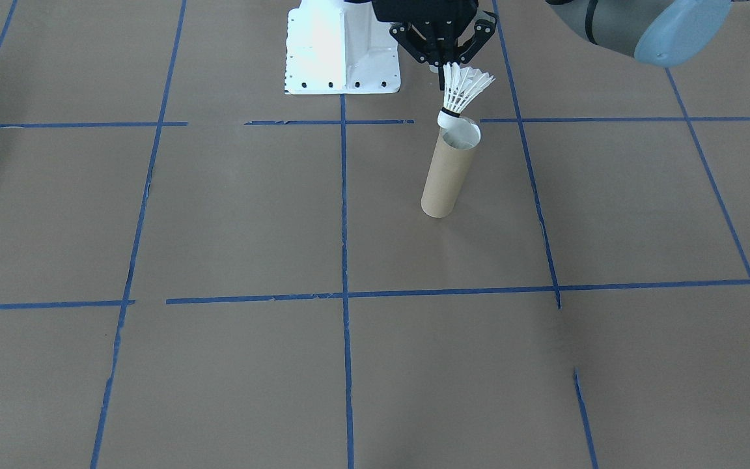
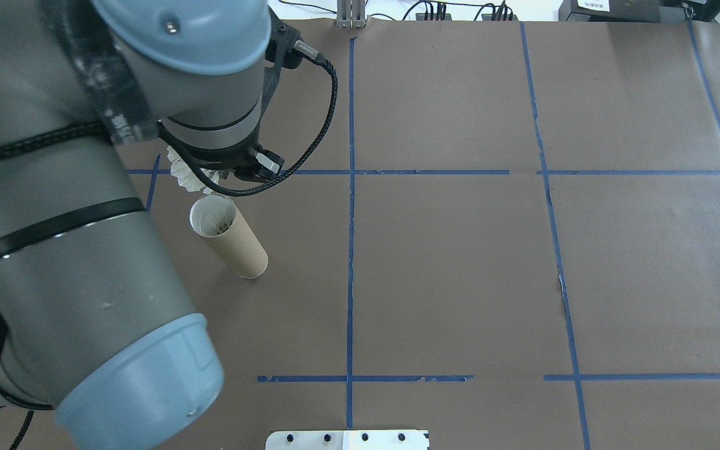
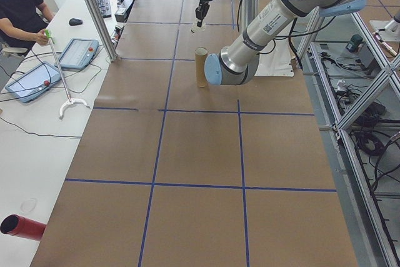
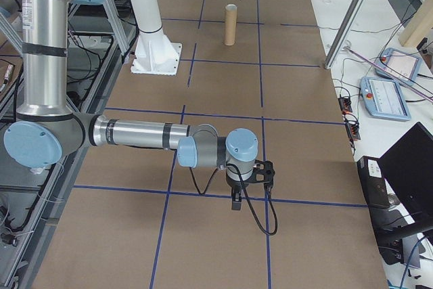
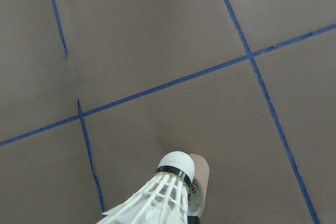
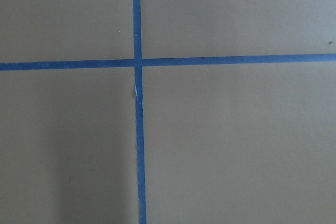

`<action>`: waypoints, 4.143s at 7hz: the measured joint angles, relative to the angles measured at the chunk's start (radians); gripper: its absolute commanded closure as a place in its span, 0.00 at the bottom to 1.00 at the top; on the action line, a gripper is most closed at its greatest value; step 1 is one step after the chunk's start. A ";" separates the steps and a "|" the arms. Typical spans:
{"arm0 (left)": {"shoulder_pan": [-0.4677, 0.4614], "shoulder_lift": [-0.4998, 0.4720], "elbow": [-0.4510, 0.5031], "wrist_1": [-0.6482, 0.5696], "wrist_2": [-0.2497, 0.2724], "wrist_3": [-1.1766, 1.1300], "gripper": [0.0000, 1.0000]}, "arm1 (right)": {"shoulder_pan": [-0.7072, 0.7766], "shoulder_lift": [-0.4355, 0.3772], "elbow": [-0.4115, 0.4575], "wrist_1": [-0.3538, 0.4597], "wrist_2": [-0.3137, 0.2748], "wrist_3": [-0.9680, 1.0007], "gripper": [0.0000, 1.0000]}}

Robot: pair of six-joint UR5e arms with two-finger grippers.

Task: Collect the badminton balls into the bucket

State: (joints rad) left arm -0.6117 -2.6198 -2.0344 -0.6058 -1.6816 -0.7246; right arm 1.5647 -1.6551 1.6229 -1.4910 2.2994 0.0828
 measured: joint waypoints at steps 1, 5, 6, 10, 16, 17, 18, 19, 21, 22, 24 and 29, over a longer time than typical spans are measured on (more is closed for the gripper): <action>0.004 -0.029 0.045 0.023 0.012 0.031 1.00 | 0.000 0.000 0.000 0.000 0.000 0.000 0.00; 0.002 -0.047 0.076 0.149 0.064 0.314 1.00 | 0.000 0.000 0.000 0.000 0.000 0.000 0.00; 0.003 -0.049 0.078 0.188 0.073 0.385 1.00 | 0.000 0.000 0.000 0.000 0.000 0.000 0.00; 0.093 -0.045 0.106 0.267 0.162 0.443 1.00 | 0.000 0.000 0.000 0.000 0.000 0.000 0.00; 0.125 -0.021 0.116 0.264 0.239 0.566 1.00 | 0.000 0.000 0.000 0.000 0.000 0.000 0.00; 0.125 -0.015 0.115 0.261 0.240 0.572 1.00 | 0.000 0.000 0.000 0.000 0.000 0.000 0.00; 0.126 -0.012 0.114 0.260 0.239 0.576 1.00 | 0.000 0.000 0.000 0.000 0.000 0.000 0.00; 0.127 -0.012 0.113 0.259 0.236 0.578 1.00 | 0.000 0.000 0.000 0.000 0.000 0.000 0.00; 0.138 -0.010 0.113 0.259 0.231 0.579 0.32 | 0.000 0.000 0.000 0.000 0.000 0.000 0.00; 0.144 -0.010 0.112 0.259 0.229 0.579 0.18 | 0.000 0.000 0.000 0.000 0.000 0.000 0.00; 0.151 0.009 0.107 0.240 0.229 0.578 0.00 | 0.000 0.000 0.000 0.000 0.000 0.000 0.00; 0.148 0.030 0.035 0.202 0.229 0.574 0.00 | 0.000 0.000 0.000 0.000 0.000 0.000 0.00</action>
State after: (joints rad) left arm -0.4638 -2.5896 -1.9994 -0.4042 -1.4525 -0.1502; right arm 1.5647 -1.6552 1.6230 -1.4910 2.2995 0.0828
